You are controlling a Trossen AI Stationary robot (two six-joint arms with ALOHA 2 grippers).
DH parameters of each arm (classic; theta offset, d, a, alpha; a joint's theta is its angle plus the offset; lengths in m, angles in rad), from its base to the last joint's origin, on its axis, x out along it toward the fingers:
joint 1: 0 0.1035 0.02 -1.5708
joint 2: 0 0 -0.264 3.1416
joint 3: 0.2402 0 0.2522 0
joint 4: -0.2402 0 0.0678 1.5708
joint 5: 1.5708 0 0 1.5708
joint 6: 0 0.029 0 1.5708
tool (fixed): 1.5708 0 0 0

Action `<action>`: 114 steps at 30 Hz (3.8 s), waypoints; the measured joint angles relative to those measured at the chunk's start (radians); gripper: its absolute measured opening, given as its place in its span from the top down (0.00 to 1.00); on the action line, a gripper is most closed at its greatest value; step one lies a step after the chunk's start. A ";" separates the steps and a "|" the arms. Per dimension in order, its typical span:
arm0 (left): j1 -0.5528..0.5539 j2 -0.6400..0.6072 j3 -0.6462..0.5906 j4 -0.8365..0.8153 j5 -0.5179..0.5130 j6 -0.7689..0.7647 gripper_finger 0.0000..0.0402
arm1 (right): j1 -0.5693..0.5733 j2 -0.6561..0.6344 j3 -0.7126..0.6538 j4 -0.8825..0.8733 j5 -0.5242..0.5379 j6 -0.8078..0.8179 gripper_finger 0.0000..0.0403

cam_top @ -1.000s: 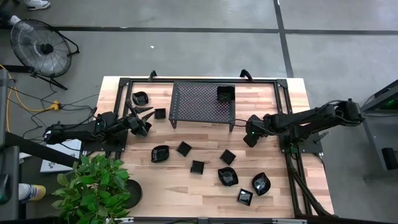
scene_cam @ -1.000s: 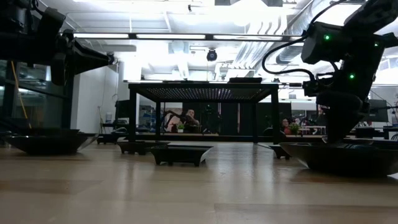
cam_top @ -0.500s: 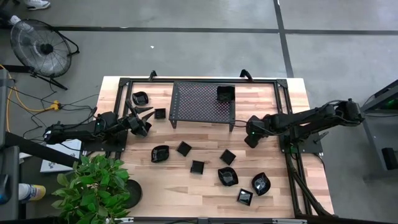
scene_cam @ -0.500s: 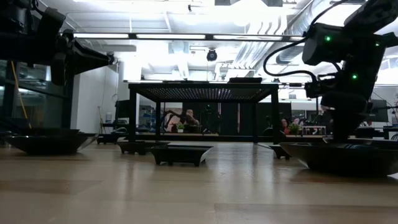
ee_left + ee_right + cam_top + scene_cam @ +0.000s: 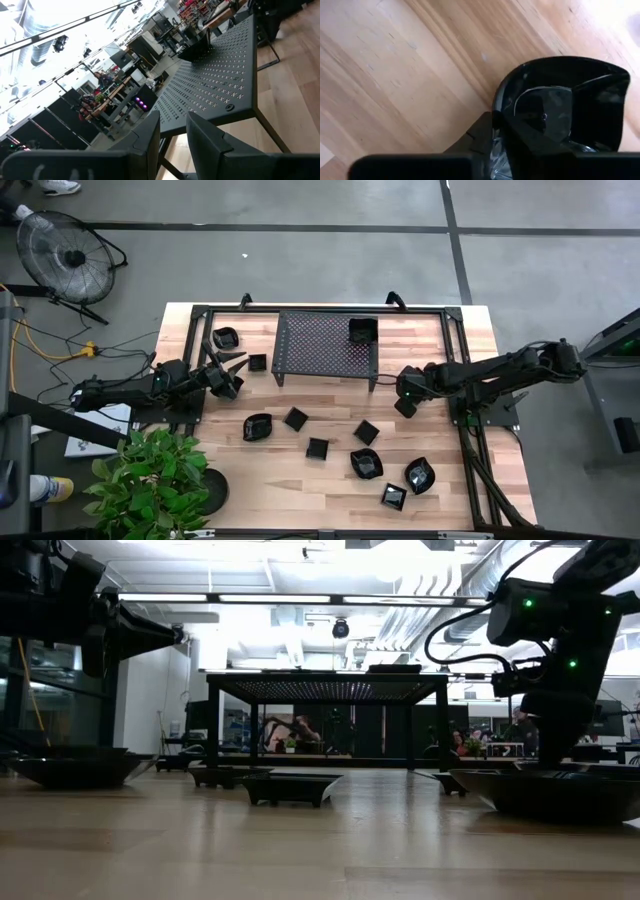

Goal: Pick & Place Mini shaped plates
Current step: Put the leaf-shaped plate on the shelf

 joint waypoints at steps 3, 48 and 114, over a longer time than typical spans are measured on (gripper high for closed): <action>0.000 0.000 0.000 0.000 0.000 0.000 0.77 | 0.000 -0.001 0.002 0.001 0.007 -0.021 0.98; 0.000 0.000 0.000 0.000 0.000 0.000 0.77 | 0.003 -0.167 0.181 -0.275 0.017 -0.114 1.00; 0.000 0.000 0.000 0.000 0.000 0.000 0.77 | -0.015 0.537 1.252 -0.314 0.115 -1.014 1.00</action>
